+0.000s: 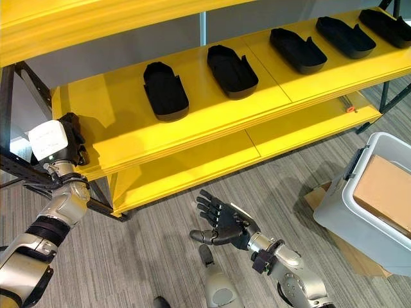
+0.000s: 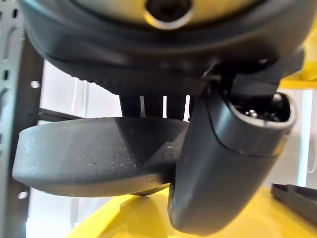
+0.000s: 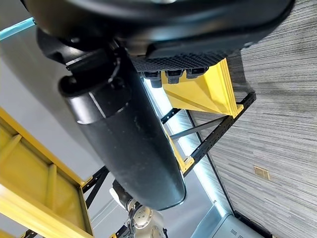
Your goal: Move parts from the plastic box to the shelf.
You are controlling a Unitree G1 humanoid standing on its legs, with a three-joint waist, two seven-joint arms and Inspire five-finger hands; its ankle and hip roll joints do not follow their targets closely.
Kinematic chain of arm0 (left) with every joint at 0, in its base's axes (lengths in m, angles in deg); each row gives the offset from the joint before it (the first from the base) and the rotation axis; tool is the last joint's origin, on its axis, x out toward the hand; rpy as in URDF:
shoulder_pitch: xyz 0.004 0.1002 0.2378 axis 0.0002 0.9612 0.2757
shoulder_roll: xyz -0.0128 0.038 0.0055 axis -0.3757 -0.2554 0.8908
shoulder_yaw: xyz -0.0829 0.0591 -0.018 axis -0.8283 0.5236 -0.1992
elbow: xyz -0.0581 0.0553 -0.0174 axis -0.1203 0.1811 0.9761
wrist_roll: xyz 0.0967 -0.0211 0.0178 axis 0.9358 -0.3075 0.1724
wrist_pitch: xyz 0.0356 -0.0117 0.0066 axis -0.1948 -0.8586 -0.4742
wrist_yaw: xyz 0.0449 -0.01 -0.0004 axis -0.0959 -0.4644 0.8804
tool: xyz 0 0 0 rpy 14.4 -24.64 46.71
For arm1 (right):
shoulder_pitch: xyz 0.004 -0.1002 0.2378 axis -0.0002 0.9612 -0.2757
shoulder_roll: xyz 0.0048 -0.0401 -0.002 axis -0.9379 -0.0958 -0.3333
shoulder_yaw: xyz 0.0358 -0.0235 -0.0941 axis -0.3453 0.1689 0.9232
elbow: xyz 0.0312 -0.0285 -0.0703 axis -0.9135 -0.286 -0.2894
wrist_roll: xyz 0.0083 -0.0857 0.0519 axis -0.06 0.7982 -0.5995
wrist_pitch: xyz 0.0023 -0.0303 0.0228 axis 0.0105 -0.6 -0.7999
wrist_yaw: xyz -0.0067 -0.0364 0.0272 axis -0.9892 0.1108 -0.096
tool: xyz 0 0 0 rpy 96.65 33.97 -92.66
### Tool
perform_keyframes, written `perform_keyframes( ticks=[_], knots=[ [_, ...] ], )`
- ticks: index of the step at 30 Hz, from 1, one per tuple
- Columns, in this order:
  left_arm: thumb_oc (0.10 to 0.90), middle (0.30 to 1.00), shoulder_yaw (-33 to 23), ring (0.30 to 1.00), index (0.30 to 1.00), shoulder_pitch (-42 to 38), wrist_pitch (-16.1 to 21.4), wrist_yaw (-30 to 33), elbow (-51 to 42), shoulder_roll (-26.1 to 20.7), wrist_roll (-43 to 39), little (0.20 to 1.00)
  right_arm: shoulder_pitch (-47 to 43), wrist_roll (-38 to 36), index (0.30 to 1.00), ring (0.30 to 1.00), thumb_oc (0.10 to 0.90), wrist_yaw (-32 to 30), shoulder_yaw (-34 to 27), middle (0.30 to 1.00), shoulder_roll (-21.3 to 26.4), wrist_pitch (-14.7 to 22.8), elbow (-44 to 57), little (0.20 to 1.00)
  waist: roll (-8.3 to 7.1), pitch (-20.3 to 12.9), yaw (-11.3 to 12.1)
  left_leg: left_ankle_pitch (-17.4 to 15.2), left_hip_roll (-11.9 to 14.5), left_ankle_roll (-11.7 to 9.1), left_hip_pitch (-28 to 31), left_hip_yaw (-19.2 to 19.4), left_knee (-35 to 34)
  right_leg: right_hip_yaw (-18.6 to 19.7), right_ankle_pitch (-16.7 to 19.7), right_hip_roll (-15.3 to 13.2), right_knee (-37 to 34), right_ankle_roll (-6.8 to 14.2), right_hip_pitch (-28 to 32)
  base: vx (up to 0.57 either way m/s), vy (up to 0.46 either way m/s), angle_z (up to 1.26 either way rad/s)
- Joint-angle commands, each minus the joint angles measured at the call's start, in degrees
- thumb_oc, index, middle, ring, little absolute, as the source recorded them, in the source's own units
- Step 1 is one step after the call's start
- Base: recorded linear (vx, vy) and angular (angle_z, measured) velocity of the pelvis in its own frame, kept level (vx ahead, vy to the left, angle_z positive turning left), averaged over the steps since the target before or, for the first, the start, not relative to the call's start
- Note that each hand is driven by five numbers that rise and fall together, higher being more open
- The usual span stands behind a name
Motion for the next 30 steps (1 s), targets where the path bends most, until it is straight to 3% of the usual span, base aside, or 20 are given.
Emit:
perform_keyframes(
  ticks=[1, 10, 15, 21, 30],
  knots=[
    [0.400, 0.300, 0.9, 0.300, 0.300, -8.6, 0.7, 2.7, 0.1, -6.8, 7.8, 0.300, -1.7, -2.8, 1.000, 1.000, 0.900, 3.7, 0.3, 1.000, -0.6, 3.3, 4.4, 1.000, -0.44, -4.9, -1.3, 4.1, 3.5, -0.7, -1.0, 0.3, 0.5, 0.7, -8.4, -3.4, 1.8, 4.9, 4.9, 0.02, 0.004, -0.04],
    [0.400, 0.300, 2.8, 0.300, 0.300, -14.6, 1.4, 3.6, 6.7, -6.7, 7.2, 0.300, -1.9, -2.0, 1.000, 1.000, 0.900, 5.2, 1.0, 1.000, -0.1, 2.7, 3.9, 1.000, 0.00, -5.0, -3.1, 3.7, 3.3, -0.8, -1.0, 1.6, 0.4, 1.8, -8.5, -3.1, 2.3, 5.0, 3.9, 0.01, 0.010, -0.06],
    [0.400, 0.300, 3.5, 0.300, 0.300, -15.2, -0.5, 1.7, 6.7, -6.8, 6.6, 0.300, -1.5, -1.5, 1.000, 1.000, 0.900, 5.5, 0.9, 1.000, 0.1, 2.7, 4.6, 1.000, 0.11, -5.0, -3.4, 3.8, 3.3, -0.8, -0.9, 1.9, 0.6, 1.8, -8.7, -3.1, 2.6, 5.1, 3.9, 0.00, 0.001, -0.01],
    [0.400, 0.300, 3.1, 0.300, 0.300, -14.6, 0.4, -0.5, 10.4, -6.3, 6.6, 0.300, -1.6, -1.3, 1.000, 1.000, 0.900, 5.4, 1.1, 1.000, 0.3, 1.5, 5.0, 1.000, 0.46, -5.1, -3.7, 3.8, 3.2, -0.9, -0.8, 2.1, 1.1, 2.1, -8.9, -3.1, 3.0, 5.1, 4.1, 0.04, 0.006, -0.02],
    [0.400, 0.300, 5.1, 0.300, 0.300, -17.2, -0.2, -0.3, 15.3, -4.9, 5.2, 0.300, -3.8, -1.6, 1.000, 1.000, 0.900, 6.8, 2.1, 1.000, 1.5, 1.3, 5.4, 1.000, -0.13, -2.1, -4.6, 3.3, 3.0, -0.9, -3.8, 1.9, 2.5, 2.7, -9.3, -3.0, 4.6, 4.9, 0.6, -0.03, 0.018, -0.04]
  ],
)
